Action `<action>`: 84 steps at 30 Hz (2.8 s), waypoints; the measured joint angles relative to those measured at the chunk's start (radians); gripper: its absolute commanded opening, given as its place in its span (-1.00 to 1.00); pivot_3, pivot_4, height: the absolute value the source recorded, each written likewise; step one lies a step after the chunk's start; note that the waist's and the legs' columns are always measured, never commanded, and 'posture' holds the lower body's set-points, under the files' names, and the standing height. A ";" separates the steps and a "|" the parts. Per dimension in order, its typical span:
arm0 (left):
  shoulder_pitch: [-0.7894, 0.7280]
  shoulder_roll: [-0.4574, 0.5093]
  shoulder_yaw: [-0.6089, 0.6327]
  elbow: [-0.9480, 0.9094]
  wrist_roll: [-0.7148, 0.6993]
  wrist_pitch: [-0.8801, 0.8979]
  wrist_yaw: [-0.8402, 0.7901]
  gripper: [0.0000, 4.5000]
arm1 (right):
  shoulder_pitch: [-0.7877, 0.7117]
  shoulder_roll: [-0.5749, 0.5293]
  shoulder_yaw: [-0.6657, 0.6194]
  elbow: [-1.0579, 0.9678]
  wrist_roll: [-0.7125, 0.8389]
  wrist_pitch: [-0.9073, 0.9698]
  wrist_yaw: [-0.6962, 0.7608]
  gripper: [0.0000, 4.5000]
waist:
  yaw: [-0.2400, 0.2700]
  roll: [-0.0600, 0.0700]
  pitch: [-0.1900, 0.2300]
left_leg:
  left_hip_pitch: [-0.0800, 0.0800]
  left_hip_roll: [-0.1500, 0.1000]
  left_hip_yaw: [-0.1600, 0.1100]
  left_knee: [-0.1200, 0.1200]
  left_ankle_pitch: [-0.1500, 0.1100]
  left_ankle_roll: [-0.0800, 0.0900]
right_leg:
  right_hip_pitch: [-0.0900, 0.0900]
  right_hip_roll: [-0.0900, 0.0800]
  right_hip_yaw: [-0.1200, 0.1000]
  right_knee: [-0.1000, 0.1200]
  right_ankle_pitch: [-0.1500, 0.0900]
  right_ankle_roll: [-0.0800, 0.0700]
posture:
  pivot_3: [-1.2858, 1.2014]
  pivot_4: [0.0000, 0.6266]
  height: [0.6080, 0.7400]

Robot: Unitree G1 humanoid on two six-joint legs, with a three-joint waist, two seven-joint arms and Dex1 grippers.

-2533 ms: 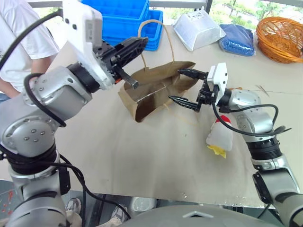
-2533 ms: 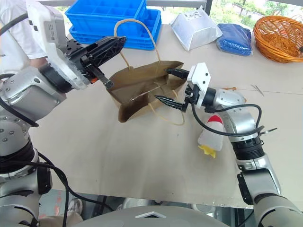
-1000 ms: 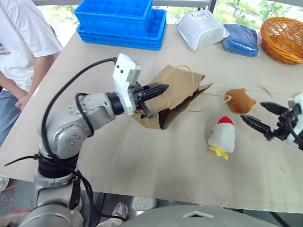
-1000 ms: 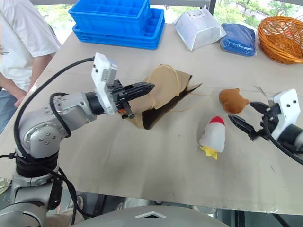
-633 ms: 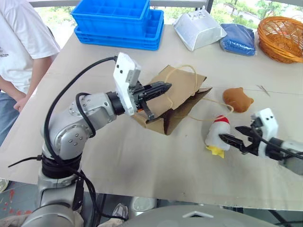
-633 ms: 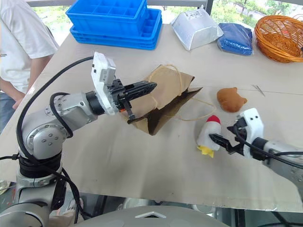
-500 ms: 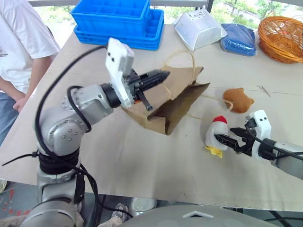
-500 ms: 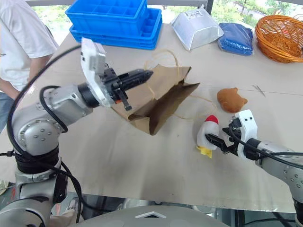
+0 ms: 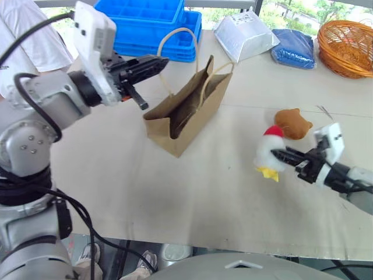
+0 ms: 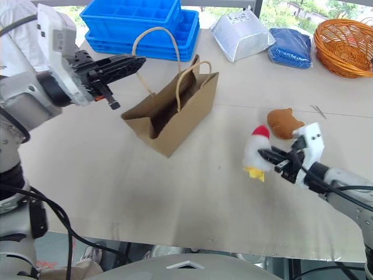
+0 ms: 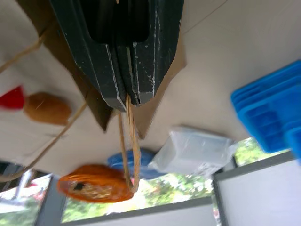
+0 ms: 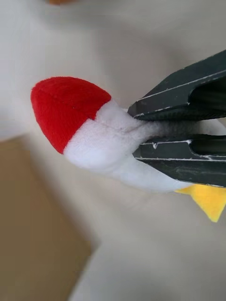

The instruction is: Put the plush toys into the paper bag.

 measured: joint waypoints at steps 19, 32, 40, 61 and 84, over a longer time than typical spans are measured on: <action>-0.053 -0.339 -0.199 0.019 0.055 0.001 0.023 -1.00 | -0.383 0.089 0.183 -0.046 0.357 -0.271 -0.347 -0.99 | -0.002 0.000 0.000 | 0.001 0.001 0.001 0.000 0.001 -0.002 | -0.001 0.000 0.000 0.003 0.001 -0.002 | 0.03 -0.52 1.00; 0.006 -0.475 -0.042 0.009 -0.084 0.063 0.191 -1.00 | -0.364 0.245 0.459 0.194 -0.015 -0.254 -0.272 -0.99 | -0.005 0.000 0.000 | 0.002 0.001 0.002 0.001 0.001 -0.002 | 0.000 -0.001 0.001 0.006 0.001 -0.001 | 0.03 -0.52 1.00; 0.065 -0.501 -0.043 -0.035 -0.126 0.068 0.226 -1.00 | -0.579 0.342 0.572 0.438 -0.175 -0.147 -0.195 -0.99 | -0.006 0.000 0.000 | 0.002 0.000 0.002 0.002 0.001 -0.002 | -0.001 -0.001 0.001 0.007 0.001 -0.002 | 0.03 -0.52 1.00; 0.183 -0.476 -0.004 -0.099 -0.254 0.069 0.281 -1.00 | -0.705 0.559 0.402 0.648 -0.159 0.069 -0.127 -0.99 | -0.015 0.000 0.000 | -0.001 0.000 0.002 0.002 0.001 -0.002 | -0.002 -0.002 0.002 0.010 0.001 -0.002 | 0.03 -0.52 1.00; 0.224 -0.554 -0.080 -0.123 -0.224 -0.066 0.231 -1.00 | -0.589 0.563 0.444 0.540 -0.229 0.140 -0.121 -0.99 | -0.025 0.000 0.000 | -0.001 0.000 0.002 0.001 0.001 -0.001 | -0.002 -0.002 0.002 0.010 0.001 -0.002 | 0.03 -0.52 1.00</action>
